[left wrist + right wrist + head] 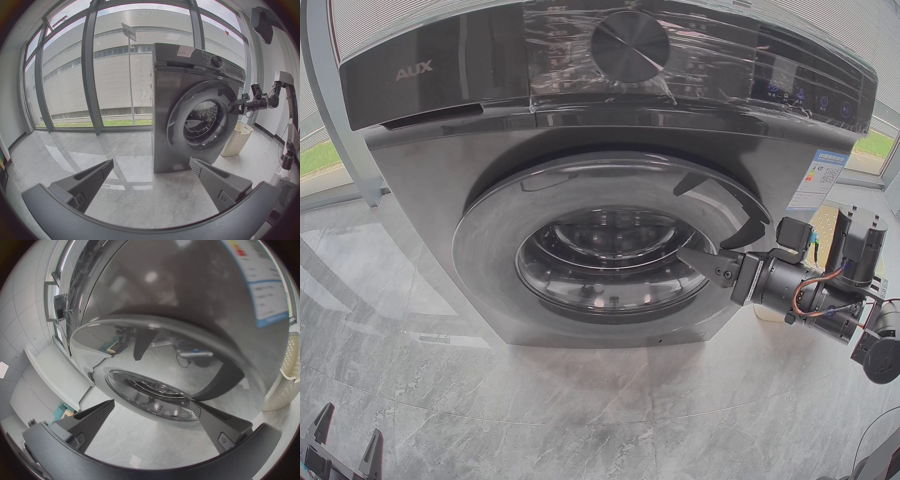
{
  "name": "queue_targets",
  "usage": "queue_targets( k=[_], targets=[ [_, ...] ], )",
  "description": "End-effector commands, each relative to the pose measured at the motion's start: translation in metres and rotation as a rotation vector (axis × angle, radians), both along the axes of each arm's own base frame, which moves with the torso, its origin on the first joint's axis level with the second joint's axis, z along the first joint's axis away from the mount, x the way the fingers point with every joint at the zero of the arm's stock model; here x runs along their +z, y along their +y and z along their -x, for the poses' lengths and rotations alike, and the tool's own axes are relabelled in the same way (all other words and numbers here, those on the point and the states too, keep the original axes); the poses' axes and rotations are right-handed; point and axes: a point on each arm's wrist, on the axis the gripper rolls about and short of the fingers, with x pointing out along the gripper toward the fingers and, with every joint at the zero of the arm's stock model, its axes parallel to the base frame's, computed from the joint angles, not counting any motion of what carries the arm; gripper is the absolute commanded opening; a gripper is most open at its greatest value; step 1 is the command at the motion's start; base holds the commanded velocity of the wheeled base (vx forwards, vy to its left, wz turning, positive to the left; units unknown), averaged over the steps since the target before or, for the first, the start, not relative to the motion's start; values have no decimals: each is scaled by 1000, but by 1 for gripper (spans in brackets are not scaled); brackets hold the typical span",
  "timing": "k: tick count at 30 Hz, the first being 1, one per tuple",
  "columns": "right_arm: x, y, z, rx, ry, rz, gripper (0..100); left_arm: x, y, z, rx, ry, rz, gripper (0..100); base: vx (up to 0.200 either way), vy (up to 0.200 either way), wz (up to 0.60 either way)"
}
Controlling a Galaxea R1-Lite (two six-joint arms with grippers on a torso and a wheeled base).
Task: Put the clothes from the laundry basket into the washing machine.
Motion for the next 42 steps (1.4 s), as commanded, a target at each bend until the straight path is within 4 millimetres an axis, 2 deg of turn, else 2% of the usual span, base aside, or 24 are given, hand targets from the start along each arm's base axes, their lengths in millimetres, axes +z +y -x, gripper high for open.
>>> queue_targets(
  k=[1,11,14,16,29,32,42],
  targets=[
    [13,-5,-1,-45,-48,-26,100,-4,0,0,0,0,0,100,0,0,0],
    [10,-14,16,-42,-43,-21,100,-4,0,0,2,0,-2,100,0,0,0],
    [10,-16,20,-42,-44,-20,100,-4,0,0,2,0,-2,100,0,-200,0],
    [10,-17,20,-43,-43,-19,100,-4,0,0,2,0,0,100,0,-200,0],
    [4,-22,27,-47,-30,-5,100,-4,0,0,2,-1,-3,100,0,0,0],
    [4,-22,27,-46,-29,-4,100,-4,0,0,0,0,-5,100,0,-200,0],
    [4,-20,29,-37,-30,-5,100,-4,0,0,-1,0,-5,100,0,0,0]
  ],
)
